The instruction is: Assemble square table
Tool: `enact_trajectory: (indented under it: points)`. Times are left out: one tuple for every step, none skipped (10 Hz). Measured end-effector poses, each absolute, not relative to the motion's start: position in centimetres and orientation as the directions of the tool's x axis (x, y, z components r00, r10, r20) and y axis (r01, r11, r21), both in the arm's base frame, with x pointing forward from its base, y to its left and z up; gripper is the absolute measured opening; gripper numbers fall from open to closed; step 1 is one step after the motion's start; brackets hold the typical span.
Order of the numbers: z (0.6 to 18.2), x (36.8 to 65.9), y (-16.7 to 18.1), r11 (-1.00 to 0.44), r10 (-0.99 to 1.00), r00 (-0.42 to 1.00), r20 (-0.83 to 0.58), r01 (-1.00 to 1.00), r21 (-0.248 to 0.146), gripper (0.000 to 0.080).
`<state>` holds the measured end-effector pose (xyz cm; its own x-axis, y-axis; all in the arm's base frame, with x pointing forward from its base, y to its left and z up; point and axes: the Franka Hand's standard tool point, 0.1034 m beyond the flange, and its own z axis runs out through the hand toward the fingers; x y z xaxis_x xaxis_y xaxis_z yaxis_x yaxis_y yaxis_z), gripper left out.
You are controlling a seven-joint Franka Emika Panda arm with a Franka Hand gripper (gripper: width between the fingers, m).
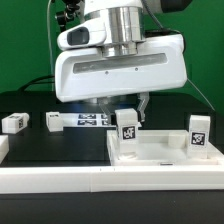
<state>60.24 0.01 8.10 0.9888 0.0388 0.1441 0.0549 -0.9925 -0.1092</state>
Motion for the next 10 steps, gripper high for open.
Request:
enact_trajectory:
  points:
    - [8.08, 60.24, 0.09, -0.991, -0.066, 0.989, 0.136, -0.049, -0.123, 0.0290]
    - [8.06, 60.23, 0.12, -0.978, -0.178, 0.975, 0.129, -0.161, -0.133, 0.0290]
    - [8.04, 60.26, 0.12, -0.957, -0.268, 0.955, 0.126, -0.250, -0.145, 0.0290]
    - [8.02, 60.31, 0.16, -0.927, -0.360, 0.925, 0.125, -0.340, -0.158, 0.0290]
    - [8.02, 60.38, 0.22, -0.905, -0.414, 0.901, 0.130, -0.392, -0.165, 0.0290]
    - [8.01, 60.41, 0.22, -0.855, -0.510, 0.852, 0.118, -0.486, -0.182, 0.0290]
    - [8.00, 60.42, 0.32, -0.796, -0.598, 0.795, 0.101, -0.574, -0.192, 0.0290]
    - [8.01, 60.43, 0.51, -0.751, -0.654, 0.751, 0.089, -0.631, -0.194, 0.0290]
    - [8.02, 60.41, 0.67, -0.685, -0.723, 0.687, 0.071, -0.701, -0.200, 0.0290]
    - [8.03, 60.41, 0.68, -0.632, -0.770, 0.635, 0.057, -0.748, -0.205, 0.0290]
